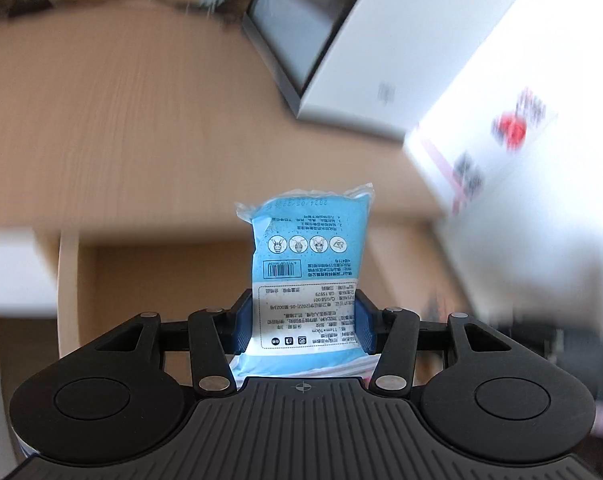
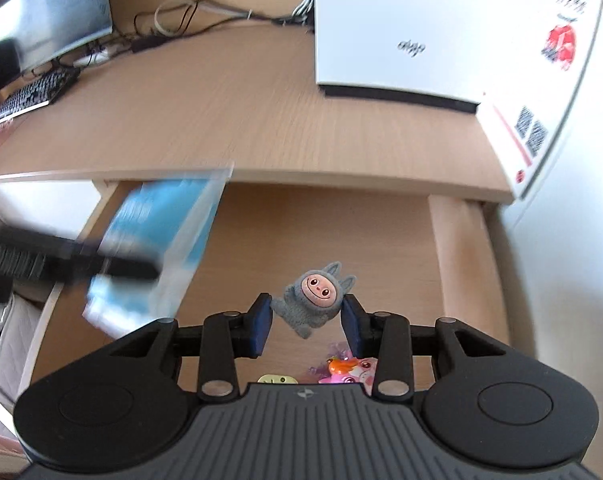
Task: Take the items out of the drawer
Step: 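Place the packet on the desktop with the left tool while the right tool sets the grey toy beside it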
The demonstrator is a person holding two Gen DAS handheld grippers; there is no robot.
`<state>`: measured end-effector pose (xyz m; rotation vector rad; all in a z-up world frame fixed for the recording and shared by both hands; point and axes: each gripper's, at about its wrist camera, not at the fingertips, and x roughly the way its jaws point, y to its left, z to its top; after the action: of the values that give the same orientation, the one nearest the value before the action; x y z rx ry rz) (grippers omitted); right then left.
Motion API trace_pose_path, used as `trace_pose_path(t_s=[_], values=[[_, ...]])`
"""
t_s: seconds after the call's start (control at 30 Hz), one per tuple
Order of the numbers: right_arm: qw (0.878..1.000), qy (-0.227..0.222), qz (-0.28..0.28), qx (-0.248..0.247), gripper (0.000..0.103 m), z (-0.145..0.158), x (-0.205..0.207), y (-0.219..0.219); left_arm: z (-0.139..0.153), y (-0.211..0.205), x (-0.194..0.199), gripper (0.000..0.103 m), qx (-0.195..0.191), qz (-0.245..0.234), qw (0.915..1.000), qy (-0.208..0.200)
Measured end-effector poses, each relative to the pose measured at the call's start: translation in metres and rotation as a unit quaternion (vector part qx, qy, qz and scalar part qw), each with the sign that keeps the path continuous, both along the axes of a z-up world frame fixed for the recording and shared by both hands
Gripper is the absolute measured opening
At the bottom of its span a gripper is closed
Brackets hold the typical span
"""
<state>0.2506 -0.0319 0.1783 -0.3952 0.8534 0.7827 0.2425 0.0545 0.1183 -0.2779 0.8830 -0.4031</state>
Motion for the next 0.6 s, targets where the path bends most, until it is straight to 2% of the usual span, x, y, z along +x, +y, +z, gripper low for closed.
trace_pose_path(t_s=[0.1,0.2,0.27,0.33,0.47,0.53,0.6], values=[[1.0,-0.016,-0.016,0.001,0.037,0.006,-0.004,-0.008,0.023,-0.013,0.037,0.054,0.008,0.001,0.9982,-0.059],[0.999,-0.025,-0.035,0.003,0.037,0.011,-0.007,-0.02,0.026,-0.027,0.08,0.054,0.02,0.013,0.9956,-0.09],[0.999,-0.03,-0.044,0.002,0.037,0.014,-0.01,-0.027,0.017,-0.036,0.107,0.055,0.031,0.023,0.9951,-0.091],[0.998,-0.037,-0.05,-0.002,0.037,0.015,-0.016,-0.031,0.004,-0.047,0.126,0.056,0.059,0.027,0.9947,-0.079],[0.997,-0.052,-0.061,-0.01,0.037,0.014,-0.026,-0.041,-0.022,-0.056,0.134,0.058,0.126,0.023,0.9906,-0.047],[0.996,-0.048,-0.069,-0.013,0.037,0.012,-0.027,-0.047,-0.025,-0.058,0.13,0.059,0.137,0.025,0.989,-0.049],[0.996,-0.047,-0.078,-0.016,0.037,0.009,-0.028,-0.049,-0.021,-0.058,0.128,0.056,0.132,0.027,0.9897,-0.048]])
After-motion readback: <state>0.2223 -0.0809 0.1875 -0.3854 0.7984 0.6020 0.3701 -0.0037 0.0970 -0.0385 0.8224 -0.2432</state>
